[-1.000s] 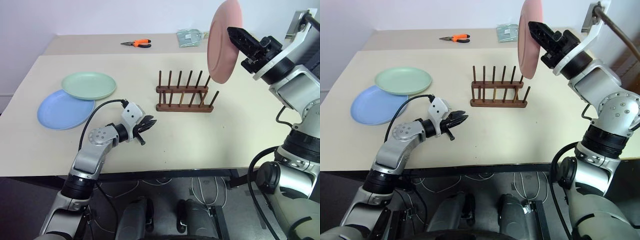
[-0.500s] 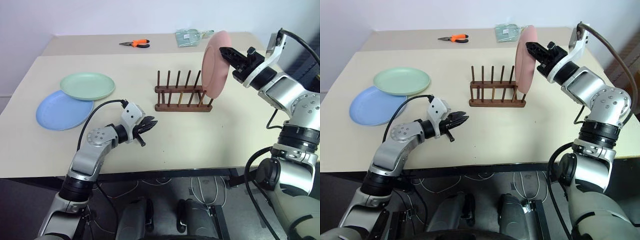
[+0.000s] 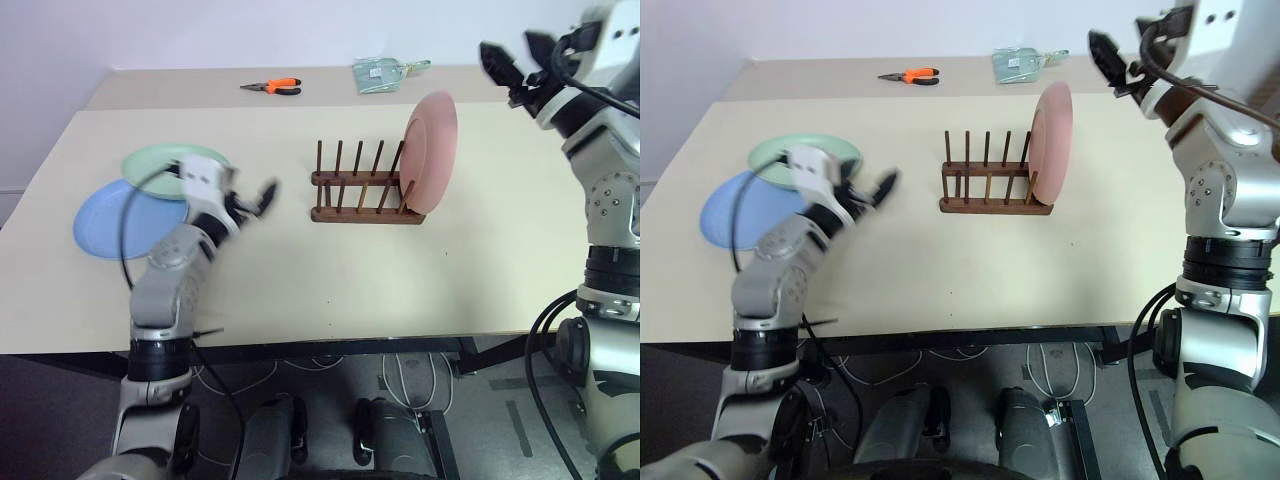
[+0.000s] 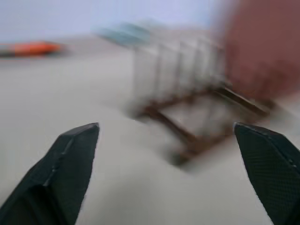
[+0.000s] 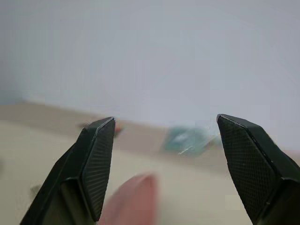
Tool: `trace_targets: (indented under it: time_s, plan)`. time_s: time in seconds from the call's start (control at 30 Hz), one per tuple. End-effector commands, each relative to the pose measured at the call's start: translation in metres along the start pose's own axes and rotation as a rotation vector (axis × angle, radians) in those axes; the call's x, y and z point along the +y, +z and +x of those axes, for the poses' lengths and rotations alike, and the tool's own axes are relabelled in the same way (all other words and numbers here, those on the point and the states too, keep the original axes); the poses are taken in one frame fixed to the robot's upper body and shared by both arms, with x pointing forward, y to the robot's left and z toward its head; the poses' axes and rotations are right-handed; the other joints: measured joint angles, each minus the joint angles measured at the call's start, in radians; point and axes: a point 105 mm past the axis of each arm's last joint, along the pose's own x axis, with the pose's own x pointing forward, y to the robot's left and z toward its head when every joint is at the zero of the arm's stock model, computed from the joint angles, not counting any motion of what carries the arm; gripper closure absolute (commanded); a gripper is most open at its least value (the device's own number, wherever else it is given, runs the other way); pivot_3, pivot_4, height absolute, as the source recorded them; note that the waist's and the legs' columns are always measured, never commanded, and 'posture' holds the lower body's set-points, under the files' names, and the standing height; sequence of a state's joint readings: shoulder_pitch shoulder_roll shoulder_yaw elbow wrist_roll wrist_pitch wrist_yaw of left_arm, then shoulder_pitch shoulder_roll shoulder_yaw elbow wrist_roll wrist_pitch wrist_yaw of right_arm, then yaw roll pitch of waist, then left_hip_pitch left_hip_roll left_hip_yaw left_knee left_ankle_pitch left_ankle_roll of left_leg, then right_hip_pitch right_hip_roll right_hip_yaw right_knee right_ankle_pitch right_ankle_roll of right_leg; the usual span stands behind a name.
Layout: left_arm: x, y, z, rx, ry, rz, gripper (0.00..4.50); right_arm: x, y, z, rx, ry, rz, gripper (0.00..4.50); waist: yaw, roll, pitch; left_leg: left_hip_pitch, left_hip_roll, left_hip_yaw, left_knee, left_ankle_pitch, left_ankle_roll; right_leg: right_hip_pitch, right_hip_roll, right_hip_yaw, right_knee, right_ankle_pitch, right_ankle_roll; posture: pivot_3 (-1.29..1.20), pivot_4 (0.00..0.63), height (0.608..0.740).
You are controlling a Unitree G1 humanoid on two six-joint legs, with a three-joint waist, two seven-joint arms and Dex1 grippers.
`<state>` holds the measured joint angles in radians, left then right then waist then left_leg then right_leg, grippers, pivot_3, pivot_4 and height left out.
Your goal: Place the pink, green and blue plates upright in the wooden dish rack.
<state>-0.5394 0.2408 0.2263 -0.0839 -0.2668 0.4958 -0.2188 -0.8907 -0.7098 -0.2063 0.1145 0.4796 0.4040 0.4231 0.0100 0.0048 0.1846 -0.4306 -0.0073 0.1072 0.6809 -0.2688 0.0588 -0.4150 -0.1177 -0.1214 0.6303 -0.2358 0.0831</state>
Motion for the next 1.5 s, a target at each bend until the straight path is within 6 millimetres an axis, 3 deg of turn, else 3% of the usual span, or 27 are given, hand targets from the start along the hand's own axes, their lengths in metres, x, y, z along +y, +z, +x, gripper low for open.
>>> trace_targets:
  time_s: [0.03,0.17,0.27,0.33,0.47,0.57,0.73,0.8,0.9,1.0,1.2,1.33,1.5]
  plan:
    - [0.072,0.015,-0.008,-0.004,0.454,0.000,0.00,0.057,0.024,-0.011,-0.076,0.303,-0.151,0.19,-0.004,0.000,0.000,0.000,0.000,0.000,0.000,0.000,0.000,0.000,0.000,0.000,0.000,0.000,0.000,0.00,0.150,0.740]
    - [0.103,0.018,-0.013,0.043,0.638,-0.124,0.00,0.133,0.002,-0.038,0.017,0.669,-0.072,0.03,-0.003,-0.002,0.000,0.001,0.001,0.000,0.000,0.000,0.000,0.001,0.000,0.000,0.000,0.000,0.000,0.00,0.150,0.740]
    - [0.114,0.023,-0.011,0.066,0.688,-0.192,0.00,0.169,-0.012,-0.057,0.064,0.818,0.009,0.03,0.007,-0.004,0.001,0.001,0.000,-0.001,0.001,0.000,0.000,0.001,0.000,-0.001,0.000,0.000,0.001,0.00,0.150,0.740]
    - [0.118,0.020,-0.008,0.101,0.703,-0.248,0.00,0.183,-0.018,-0.063,0.081,0.859,0.035,0.03,0.009,-0.008,0.002,0.000,0.000,-0.002,0.001,0.000,0.000,0.002,-0.001,-0.002,-0.001,0.000,0.001,0.00,0.150,0.740]
    - [0.123,-0.004,0.002,0.251,0.693,-0.445,0.00,0.197,-0.030,-0.072,0.112,0.885,0.062,0.03,0.008,-0.010,0.002,0.001,-0.002,-0.002,0.002,-0.001,0.000,0.003,-0.001,-0.002,-0.001,0.001,0.002,0.00,0.150,0.740]
    - [0.126,-0.009,0.008,0.281,0.695,-0.525,0.78,0.201,-0.038,-0.077,0.134,0.879,0.052,0.00,0.003,-0.010,0.002,0.001,-0.001,-0.002,0.001,0.000,0.000,0.002,0.000,-0.002,-0.001,0.001,0.002,0.00,0.150,0.740]
    - [0.131,-0.010,0.010,0.283,0.710,-0.572,3.23,0.195,-0.047,-0.079,0.150,0.823,0.030,0.00,0.001,-0.014,0.004,0.001,-0.001,-0.002,0.001,0.000,-0.001,0.002,0.000,-0.002,-0.001,0.001,0.002,0.00,0.150,0.740]
    - [0.129,0.004,0.014,0.213,0.672,-0.525,4.30,0.191,-0.049,-0.077,0.159,0.803,0.036,0.00,0.001,-0.014,0.004,0.001,-0.001,-0.002,0.001,0.000,-0.001,0.002,0.000,-0.001,-0.001,0.001,0.002,0.00,0.150,0.740]
    - [0.113,0.042,0.023,0.038,0.542,-0.410,4.44,0.187,-0.051,-0.073,0.168,0.778,0.025,0.00,0.002,-0.014,0.004,0.001,-0.002,-0.002,0.001,0.000,-0.002,0.002,0.000,-0.001,-0.001,0.001,0.002,0.00,0.150,0.740]
    - [0.074,0.068,0.026,-0.049,0.363,-0.323,4.44,0.185,-0.047,-0.062,0.133,0.735,-0.043,0.00,0.002,-0.014,0.004,0.001,-0.002,-0.001,0.001,0.000,-0.002,0.002,0.000,-0.001,-0.001,0.001,0.002,0.00,0.150,0.740]
    - [-0.018,0.086,0.014,-0.059,0.037,-0.233,4.44,0.197,-0.055,-0.038,0.069,0.743,-0.352,0.00,0.000,-0.014,0.004,0.002,-0.002,-0.001,0.001,0.000,-0.002,0.002,0.000,-0.001,-0.001,0.001,0.002,0.00,0.150,0.740]
    - [-0.050,0.095,0.005,-0.040,-0.064,-0.312,4.44,0.202,-0.062,-0.023,0.026,0.729,-0.517,0.00,-0.004,-0.014,0.004,0.002,-0.002,-0.002,0.001,0.001,-0.002,0.002,0.001,0.000,-0.001,0.001,0.002,0.00,0.150,0.740]
    - [-0.066,0.101,-0.006,-0.002,-0.130,-0.356,4.44,0.200,-0.061,-0.001,-0.038,0.651,-0.635,0.00,-0.010,-0.014,0.004,0.002,-0.001,-0.002,0.000,0.001,-0.003,0.002,0.001,0.000,-0.001,0.001,0.002,0.00,0.150,0.740]
